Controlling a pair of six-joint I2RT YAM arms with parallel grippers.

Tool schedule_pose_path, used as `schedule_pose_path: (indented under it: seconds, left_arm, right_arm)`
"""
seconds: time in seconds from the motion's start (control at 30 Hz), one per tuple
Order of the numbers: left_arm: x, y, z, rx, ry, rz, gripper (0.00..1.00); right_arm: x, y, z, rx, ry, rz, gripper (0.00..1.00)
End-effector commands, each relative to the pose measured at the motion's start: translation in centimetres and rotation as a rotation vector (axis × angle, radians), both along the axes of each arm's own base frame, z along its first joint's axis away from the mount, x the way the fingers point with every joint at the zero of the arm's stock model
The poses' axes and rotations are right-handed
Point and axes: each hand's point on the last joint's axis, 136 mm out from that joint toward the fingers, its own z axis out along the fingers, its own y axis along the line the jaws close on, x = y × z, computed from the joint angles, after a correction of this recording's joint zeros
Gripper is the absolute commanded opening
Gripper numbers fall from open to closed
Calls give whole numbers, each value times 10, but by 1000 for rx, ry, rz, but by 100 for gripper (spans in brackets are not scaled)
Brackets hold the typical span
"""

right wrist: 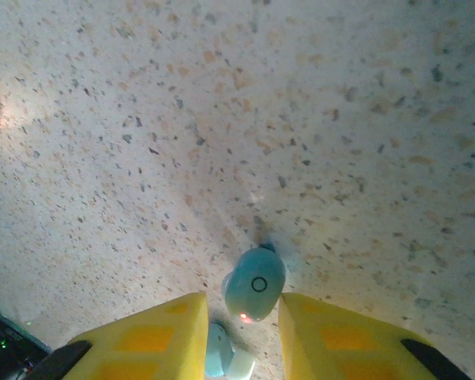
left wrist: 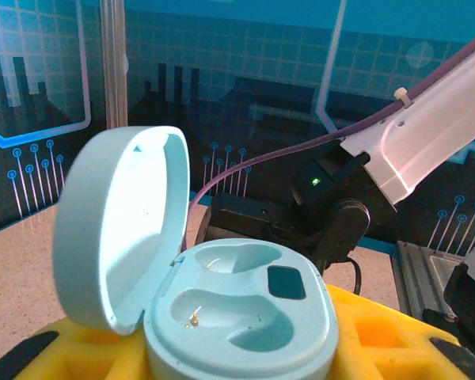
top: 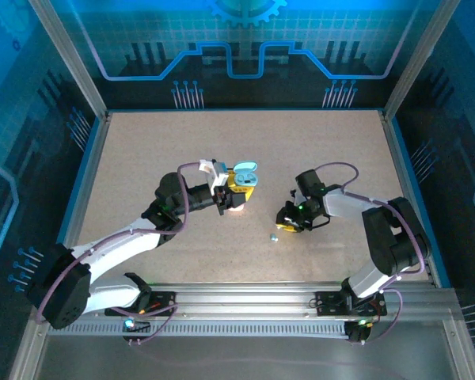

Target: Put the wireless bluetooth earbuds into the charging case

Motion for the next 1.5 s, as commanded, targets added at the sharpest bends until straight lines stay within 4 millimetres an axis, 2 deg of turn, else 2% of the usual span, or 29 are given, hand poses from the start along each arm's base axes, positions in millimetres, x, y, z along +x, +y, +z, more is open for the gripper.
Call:
schedule_pose_path:
  seconds: [0.0,0.17,0.33,0.37,0.43,0.67,1.13,1.47]
  left_arm:
    - [-4,2,11,-15,-33,-2,30]
    - [-5,2,13,-15,-32,-7,30]
    - [-5,2,11,-12,-30,-5,30]
    - [-5,2,12,-12,-31,-6,30]
    - [-5,2,12,-11,-33,-5,30]
    - [-6,3,13,-12,-36,-4,30]
    - [-7,7,13,-4,-43,12,30]
    - [-7,7,12,-3,-39,15,30]
  right_arm:
    - [6,13,6,31,-22,35,31]
    - [10,14,5,7,-20,41,31]
    - [5,3,1,-73,11,35,36]
    - [14,7,8,-66,-14,35,37]
    - [16,10,10,-67,-13,36,38]
    - [20,12,4,-124,20,29,41]
    - [23,27,0,-172,22,92,33]
    - [25,24,0,-258,21,154,33]
